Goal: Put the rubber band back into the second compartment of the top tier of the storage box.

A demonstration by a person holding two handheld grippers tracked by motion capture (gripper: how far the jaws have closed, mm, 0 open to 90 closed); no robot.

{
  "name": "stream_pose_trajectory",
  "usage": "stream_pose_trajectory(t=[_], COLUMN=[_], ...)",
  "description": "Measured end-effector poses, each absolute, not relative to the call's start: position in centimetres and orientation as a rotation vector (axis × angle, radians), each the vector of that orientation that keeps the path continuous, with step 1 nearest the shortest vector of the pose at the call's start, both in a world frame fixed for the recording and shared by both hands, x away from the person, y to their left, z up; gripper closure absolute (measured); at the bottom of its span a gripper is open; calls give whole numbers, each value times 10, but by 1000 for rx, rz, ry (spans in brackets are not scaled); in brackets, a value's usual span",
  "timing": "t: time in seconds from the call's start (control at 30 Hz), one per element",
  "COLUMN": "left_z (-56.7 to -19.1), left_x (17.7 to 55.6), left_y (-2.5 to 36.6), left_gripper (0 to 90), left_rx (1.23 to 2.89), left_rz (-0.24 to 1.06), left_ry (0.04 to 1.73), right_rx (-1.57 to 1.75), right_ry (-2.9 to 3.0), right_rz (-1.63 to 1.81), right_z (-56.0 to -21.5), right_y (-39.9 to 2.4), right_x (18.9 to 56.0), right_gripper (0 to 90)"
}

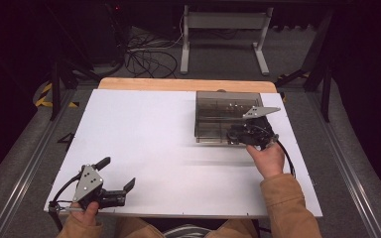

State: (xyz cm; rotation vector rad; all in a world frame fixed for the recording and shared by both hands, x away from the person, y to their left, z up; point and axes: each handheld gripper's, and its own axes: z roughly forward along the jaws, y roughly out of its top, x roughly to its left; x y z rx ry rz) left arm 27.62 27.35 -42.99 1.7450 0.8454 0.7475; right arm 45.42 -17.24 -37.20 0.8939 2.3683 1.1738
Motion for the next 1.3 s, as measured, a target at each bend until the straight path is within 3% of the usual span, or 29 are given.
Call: stream_pose_trajectory(t=[1.03, 1.17, 1.3], left_z=[-429, -429, -429], left_x=[278, 279, 279], left_y=[272, 272, 272], left_gripper=[12, 12, 12], left_rx=[1747, 1746, 1747], left_rz=[746, 742, 740], left_ry=[836, 837, 834], right_rx=[805, 780, 755], right_ry=[2309, 2308, 2307], right_rz=[1244, 1254, 1268], right_z=[-352, -349, -345], right_y=[-178, -179, -181], right_x=[428, 422, 412], right_gripper=[659, 600, 485])
